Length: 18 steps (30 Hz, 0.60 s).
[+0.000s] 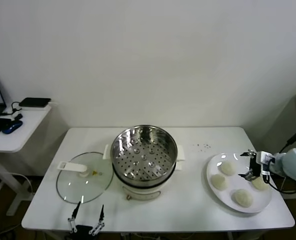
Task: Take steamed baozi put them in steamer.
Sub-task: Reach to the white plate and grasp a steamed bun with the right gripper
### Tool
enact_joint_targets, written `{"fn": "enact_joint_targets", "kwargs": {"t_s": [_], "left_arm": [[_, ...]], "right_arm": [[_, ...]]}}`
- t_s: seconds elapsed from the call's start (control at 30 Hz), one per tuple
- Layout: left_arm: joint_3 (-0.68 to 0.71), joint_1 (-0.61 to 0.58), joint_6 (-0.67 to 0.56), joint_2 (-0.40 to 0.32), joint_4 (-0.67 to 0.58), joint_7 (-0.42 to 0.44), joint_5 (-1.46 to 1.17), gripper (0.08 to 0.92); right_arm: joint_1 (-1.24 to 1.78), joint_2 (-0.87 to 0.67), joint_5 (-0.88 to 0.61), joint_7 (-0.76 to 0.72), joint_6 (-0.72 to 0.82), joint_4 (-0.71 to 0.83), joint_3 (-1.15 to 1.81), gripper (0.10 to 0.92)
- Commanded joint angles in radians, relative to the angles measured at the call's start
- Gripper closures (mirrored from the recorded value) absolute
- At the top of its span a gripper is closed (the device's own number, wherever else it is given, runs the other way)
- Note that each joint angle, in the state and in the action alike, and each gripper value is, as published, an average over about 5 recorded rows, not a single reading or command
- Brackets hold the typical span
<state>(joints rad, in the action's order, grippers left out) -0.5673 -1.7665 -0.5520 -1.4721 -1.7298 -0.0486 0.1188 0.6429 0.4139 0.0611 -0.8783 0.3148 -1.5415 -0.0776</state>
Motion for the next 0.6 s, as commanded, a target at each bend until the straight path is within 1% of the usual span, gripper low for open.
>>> {"fn": "enact_joint_targets", "kwargs": {"t_s": [0.03, 0.2, 0.6], "left_arm": [[-0.003, -0.019, -0.002, -0.012, -0.003, 0.002, 0.025, 0.177], [-0.001, -0.024, -0.010, -0.029, 0.008, 0.001, 0.046, 0.177], [-0.024, -0.026, -0.034, -0.041, 0.042, 0.001, 0.080, 0.177]], "right_arm": [[-0.618, 0.050, 0.052, -0.182, -0.111, 0.259, -0.667, 0.203], [-0.717, 0.118, 0.049, -0.220, -0.218, 0.398, -0.799, 0.203], [-0.715, 0.322, 0.081, -0.200, -0.302, 0.614, -0.789, 0.203]]}}
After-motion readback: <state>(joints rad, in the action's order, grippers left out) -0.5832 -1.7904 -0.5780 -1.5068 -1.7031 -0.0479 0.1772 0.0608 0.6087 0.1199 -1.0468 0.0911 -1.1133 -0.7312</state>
